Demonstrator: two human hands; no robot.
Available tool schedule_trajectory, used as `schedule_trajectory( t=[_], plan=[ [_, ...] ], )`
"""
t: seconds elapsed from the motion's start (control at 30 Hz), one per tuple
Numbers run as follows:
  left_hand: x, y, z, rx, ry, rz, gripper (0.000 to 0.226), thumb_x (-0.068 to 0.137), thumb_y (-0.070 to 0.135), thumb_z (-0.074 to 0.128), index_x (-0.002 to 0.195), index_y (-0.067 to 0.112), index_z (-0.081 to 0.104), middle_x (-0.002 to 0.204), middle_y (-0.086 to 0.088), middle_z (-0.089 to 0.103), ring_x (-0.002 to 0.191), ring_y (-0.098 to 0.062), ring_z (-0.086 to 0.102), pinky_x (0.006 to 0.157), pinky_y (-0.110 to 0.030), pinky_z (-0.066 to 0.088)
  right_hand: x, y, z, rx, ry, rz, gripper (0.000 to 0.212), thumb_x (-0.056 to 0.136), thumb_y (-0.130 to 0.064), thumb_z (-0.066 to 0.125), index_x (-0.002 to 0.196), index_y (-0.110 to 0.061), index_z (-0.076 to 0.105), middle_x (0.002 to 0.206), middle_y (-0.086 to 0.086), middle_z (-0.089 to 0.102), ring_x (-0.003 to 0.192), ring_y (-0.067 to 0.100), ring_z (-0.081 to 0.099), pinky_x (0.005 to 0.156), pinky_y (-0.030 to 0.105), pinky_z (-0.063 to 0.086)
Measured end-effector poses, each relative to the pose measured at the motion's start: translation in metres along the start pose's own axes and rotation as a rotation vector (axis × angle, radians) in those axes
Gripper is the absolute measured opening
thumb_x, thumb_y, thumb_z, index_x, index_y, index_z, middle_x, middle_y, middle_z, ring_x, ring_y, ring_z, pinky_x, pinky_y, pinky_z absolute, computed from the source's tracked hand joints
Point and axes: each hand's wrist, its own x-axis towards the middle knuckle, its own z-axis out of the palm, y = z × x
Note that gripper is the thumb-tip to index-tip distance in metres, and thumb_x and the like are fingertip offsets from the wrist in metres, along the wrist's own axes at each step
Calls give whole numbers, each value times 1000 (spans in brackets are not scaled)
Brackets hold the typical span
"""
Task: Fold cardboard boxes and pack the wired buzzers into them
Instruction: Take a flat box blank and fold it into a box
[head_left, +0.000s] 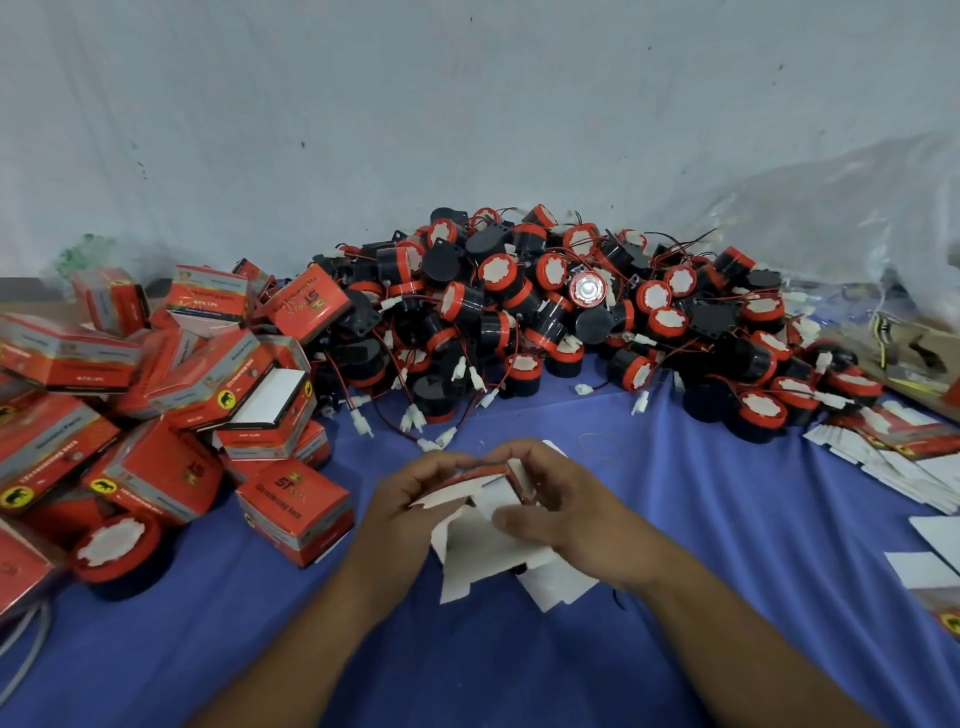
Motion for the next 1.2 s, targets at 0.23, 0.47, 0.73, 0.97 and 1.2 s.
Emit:
schedule_trajectory(
  t=[0.23, 0.47, 0.73, 0.97, 1.2],
  plan=[
    [-2, 1, 9, 266, -209, 264, 81, 73, 87, 50, 142, 44, 40, 146, 28, 34, 141, -1, 31, 106, -11, 30, 9, 3, 1, 412, 277, 8, 32, 78, -18, 70, 109, -23, 72, 119, 31, 59, 97, 36, 59, 86, 50, 46],
    [-4, -2, 15, 205, -5, 221, 40, 87, 41, 68, 125, 39, 55, 118, 14, 57, 106, -5, 59, 81, -15, 48, 9, 5, 11, 374, 273, -11, 20, 89, -34, 68, 106, -23, 70, 98, 9, 72, 83, 26, 69, 72, 36, 56],
    [10, -4, -2, -275, -6, -36, 33, 82, 22, 71, 114, 30, 68, 114, -8, 71, 107, -29, 67, 83, -35, 55, 4, 5, 27, 15, 199, -118, 37, 89, -67, 53, 115, -42, 60, 106, -8, 70, 96, 14, 69, 84, 37, 59],
    [8, -14, 1, -321, -54, -47, 41, 88, 23, 59, 127, 34, 59, 124, -3, 65, 110, -24, 64, 85, -33, 55, 5, 5, 20, 82, 222, -164, 20, 102, -23, 55, 120, -30, 63, 106, 1, 70, 90, 15, 69, 71, 23, 55],
    [4, -9, 7, 81, 117, 73, 22, 96, 25, 56, 117, 27, 61, 108, 5, 67, 95, -12, 64, 73, -17, 50, 1, -1, 18, -43, 182, -203, 30, 97, -63, 44, 112, -44, 63, 104, -16, 66, 94, 4, 64, 79, 19, 50]
  ],
)
